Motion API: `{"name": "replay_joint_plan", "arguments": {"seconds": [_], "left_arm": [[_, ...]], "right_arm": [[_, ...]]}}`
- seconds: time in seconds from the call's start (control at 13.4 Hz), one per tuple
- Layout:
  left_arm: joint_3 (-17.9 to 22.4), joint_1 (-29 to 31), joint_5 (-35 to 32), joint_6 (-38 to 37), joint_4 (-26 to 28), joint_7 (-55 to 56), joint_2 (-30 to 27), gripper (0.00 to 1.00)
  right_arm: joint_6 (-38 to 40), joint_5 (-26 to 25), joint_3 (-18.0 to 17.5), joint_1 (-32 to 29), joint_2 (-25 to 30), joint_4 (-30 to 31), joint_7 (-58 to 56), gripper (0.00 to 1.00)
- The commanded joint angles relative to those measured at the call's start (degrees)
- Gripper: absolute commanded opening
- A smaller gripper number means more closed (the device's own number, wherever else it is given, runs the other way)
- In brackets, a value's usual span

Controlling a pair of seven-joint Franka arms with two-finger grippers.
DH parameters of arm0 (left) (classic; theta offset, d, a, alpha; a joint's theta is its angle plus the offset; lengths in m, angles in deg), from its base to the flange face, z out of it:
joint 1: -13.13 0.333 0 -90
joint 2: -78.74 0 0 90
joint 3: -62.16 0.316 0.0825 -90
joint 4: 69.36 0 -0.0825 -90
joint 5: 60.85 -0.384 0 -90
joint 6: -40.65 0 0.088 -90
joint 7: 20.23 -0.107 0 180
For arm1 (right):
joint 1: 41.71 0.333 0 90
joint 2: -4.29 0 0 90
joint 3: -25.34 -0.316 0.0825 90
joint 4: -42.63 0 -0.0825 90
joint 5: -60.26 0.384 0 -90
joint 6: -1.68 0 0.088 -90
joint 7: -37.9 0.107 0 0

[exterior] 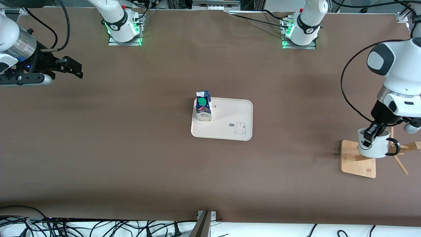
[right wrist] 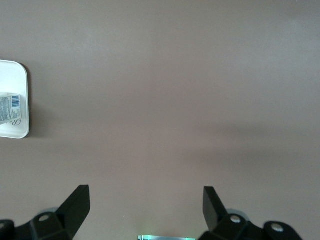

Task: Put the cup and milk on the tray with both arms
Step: 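Grasp the white mug rim on the wooden stand with the left gripper, then lift the mug off the stand and carry it onto the tray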

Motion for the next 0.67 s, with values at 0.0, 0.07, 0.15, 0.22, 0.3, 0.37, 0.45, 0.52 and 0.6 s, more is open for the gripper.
{"name": "replay_joint_plan", "arguments": {"seconds": [0.0,0.07,0.15,0.22,0.3,0.37,0.45,0.52,0.6], "left_arm": [[-4.46,0.18,0.18,-7.73,-1.45,-1.30,-3.11,0.00],[-6.22,0.18,0.09,-12.03,-3.90,-1.30,-3.37,0.00],[-7.72,0.18,0.09,-18.42,-7.14,-1.30,-3.11,0.00],[-10.26,0.09,0.09,-24.23,-10.04,-1.21,-2.50,0.00],[-12.46,0.09,0.18,-27.68,-11.29,-1.13,-1.97,0.00],[-14.31,0.00,0.18,-29.54,-11.39,-0.95,-1.71,0.00],[-16.85,0.00,0.26,-30.52,-11.39,-0.78,-0.48,0.00],[-20.35,-0.09,0.79,-30.96,-11.04,0.62,1.44,0.00],[-24.04,-0.17,0.18,-30.88,-11.65,4.11,4.85,0.00]], "right_arm": [[1.39,-0.39,-0.80,-0.82,-0.15,-1.22,-0.04,1.00],[1.39,-0.39,-0.80,-0.74,-0.15,-1.31,-0.04,1.00],[1.39,-0.31,-0.80,-0.74,-0.15,-1.31,-0.13,1.00],[1.39,-0.31,-0.97,-0.74,-0.15,-1.39,-0.13,1.00],[1.30,-0.31,-1.06,-0.74,-0.15,-1.39,-0.13,1.00],[1.39,-0.31,-1.06,-0.74,-0.06,-1.39,-0.13,1.00],[1.39,-0.31,-1.15,-0.74,-0.15,-1.39,-0.13,1.00],[1.39,-0.31,-1.06,-0.74,-0.15,-1.39,-0.13,1.00],[1.39,-0.31,-1.15,-0.74,-0.06,-1.39,-0.22,1.00]]}}
